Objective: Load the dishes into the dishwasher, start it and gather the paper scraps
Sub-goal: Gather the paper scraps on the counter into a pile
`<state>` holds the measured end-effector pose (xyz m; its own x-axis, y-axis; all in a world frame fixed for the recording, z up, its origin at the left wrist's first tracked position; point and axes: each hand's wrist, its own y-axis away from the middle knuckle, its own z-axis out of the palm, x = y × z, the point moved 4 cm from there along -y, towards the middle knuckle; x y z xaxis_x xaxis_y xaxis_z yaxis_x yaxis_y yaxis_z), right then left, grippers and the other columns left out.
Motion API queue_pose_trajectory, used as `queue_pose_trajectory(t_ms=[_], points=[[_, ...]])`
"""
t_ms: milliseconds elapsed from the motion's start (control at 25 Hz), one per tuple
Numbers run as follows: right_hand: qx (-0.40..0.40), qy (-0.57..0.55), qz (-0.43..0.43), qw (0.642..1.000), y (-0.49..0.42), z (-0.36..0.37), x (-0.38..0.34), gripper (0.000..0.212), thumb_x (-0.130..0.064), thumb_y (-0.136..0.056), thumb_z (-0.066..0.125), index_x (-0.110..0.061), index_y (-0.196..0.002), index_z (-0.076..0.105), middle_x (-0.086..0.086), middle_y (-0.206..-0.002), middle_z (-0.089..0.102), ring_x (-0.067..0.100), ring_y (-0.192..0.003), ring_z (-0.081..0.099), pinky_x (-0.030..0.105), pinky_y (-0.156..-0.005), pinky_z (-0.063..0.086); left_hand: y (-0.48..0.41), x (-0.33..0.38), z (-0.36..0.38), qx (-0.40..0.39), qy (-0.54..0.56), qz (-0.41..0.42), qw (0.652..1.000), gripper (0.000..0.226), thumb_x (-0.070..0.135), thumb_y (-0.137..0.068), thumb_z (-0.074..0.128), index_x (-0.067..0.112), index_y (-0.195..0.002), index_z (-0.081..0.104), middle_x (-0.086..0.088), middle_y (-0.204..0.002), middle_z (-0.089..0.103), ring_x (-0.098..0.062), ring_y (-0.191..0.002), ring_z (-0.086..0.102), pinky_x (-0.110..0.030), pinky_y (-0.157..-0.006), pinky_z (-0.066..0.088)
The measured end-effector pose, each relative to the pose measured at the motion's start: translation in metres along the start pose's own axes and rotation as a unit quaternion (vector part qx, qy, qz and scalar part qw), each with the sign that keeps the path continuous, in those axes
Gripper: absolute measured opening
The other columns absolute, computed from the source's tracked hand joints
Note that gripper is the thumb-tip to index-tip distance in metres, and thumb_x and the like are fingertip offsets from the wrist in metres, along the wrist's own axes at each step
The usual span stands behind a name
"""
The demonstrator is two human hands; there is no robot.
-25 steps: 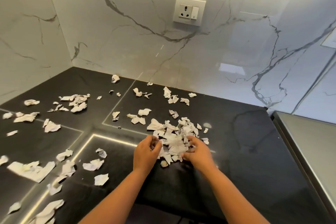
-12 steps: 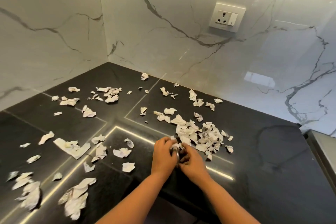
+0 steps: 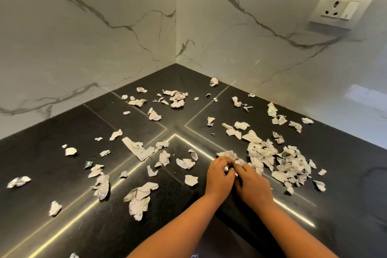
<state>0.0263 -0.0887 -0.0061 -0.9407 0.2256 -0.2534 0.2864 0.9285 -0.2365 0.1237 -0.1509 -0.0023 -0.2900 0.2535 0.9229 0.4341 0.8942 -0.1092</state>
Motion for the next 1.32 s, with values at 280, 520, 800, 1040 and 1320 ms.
queue_pose_trajectory(t_ms=[280,520,800,1040,1320], points=[[0.02,0.003,0.019,1.0,-0.005,0.004,0.001,0.032,-0.028,-0.09,0.053,-0.021,-0.12,0.059,-0.005,-0.097,0.067,0.017,-0.078,0.067,0.027,-0.054,0.046,0.02,-0.004,-0.023,0.004,-0.027,0.018,0.999,0.026,0.008,-0.08,0.057,0.012,-0.104,0.067,0.014,-0.107,0.056,-0.003,-0.109,0.049,-0.019,-0.097,0.039],[0.031,0.014,0.026,0.999,-0.006,0.004,0.0,0.014,-0.025,-0.086,0.058,-0.021,-0.098,0.065,-0.005,-0.082,0.066,0.017,-0.067,0.065,0.028,-0.048,0.045,0.065,-0.018,-0.076,0.147,-0.319,0.095,0.931,0.031,0.038,-0.071,0.051,0.032,-0.097,0.065,0.004,-0.117,0.061,-0.022,-0.116,0.051,-0.037,-0.092,0.046],[0.007,0.004,0.04,0.999,-0.005,0.001,-0.005,0.019,-0.026,-0.089,0.054,-0.022,-0.104,0.064,-0.005,-0.085,0.066,0.017,-0.07,0.065,0.031,-0.052,0.052,0.002,-0.03,-0.078,0.03,-0.321,-0.015,0.947,0.038,0.002,-0.078,0.056,0.013,-0.114,0.06,-0.007,-0.117,0.05,-0.029,-0.094,0.059,-0.037,-0.075,0.048],[0.003,-0.003,0.048,0.999,-0.006,-0.002,-0.003,0.018,-0.026,-0.088,0.056,-0.024,-0.103,0.064,-0.007,-0.083,0.065,0.017,-0.069,0.064,0.029,-0.05,0.05,0.006,-0.002,-0.091,0.052,-0.308,-0.038,0.949,0.042,0.025,-0.091,0.05,0.018,-0.132,0.044,-0.009,-0.148,0.025,-0.031,-0.131,0.034,-0.041,-0.104,0.033],[-0.013,-0.003,0.07,0.997,-0.004,-0.005,-0.007,0.017,-0.026,-0.089,0.053,-0.026,-0.103,0.063,-0.008,-0.084,0.064,0.017,-0.073,0.062,0.026,-0.052,0.045,0.048,-0.04,-0.115,-0.003,-0.382,-0.289,0.878,0.098,0.069,-0.082,0.044,0.013,-0.149,0.002,-0.023,-0.155,-0.009,-0.048,-0.139,-0.014,-0.073,-0.094,-0.016]])
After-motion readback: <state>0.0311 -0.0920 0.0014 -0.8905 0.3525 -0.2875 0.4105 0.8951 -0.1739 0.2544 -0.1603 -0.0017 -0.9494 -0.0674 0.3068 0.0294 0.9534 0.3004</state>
